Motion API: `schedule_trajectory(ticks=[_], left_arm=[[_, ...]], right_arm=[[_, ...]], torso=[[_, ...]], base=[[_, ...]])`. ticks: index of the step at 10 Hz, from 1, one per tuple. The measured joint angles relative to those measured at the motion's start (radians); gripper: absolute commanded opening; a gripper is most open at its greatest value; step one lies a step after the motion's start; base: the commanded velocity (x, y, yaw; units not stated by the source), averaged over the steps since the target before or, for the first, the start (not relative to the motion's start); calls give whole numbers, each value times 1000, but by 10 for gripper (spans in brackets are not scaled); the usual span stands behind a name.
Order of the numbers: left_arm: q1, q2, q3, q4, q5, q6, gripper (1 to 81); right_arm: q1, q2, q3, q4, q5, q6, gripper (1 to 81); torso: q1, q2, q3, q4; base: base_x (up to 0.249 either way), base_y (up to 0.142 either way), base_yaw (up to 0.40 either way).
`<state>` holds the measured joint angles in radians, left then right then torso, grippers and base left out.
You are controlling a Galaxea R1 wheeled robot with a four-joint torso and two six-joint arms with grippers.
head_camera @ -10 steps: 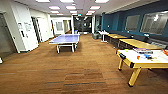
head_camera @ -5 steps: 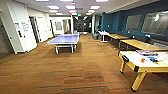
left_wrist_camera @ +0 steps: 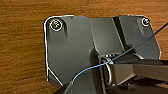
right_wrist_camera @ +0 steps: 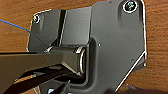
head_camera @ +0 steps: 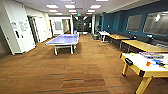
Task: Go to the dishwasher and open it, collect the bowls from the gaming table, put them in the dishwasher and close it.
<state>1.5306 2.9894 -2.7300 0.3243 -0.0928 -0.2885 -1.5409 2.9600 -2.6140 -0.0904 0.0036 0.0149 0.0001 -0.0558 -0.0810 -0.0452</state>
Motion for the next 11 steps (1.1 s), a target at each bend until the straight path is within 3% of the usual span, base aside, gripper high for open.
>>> schedule_trajectory(ticks=[6,11], left_arm=[[0,0,0,0,0,0,811],[0,0,0,0,-1,0,811]], right_arm=[[-2,3,0,0,1,0,811],[0,3,0,0,2,0,811]], torso=[[1,0,0,0],[1,1,0,0]], base=[[182,0,0],[20,0,0]])
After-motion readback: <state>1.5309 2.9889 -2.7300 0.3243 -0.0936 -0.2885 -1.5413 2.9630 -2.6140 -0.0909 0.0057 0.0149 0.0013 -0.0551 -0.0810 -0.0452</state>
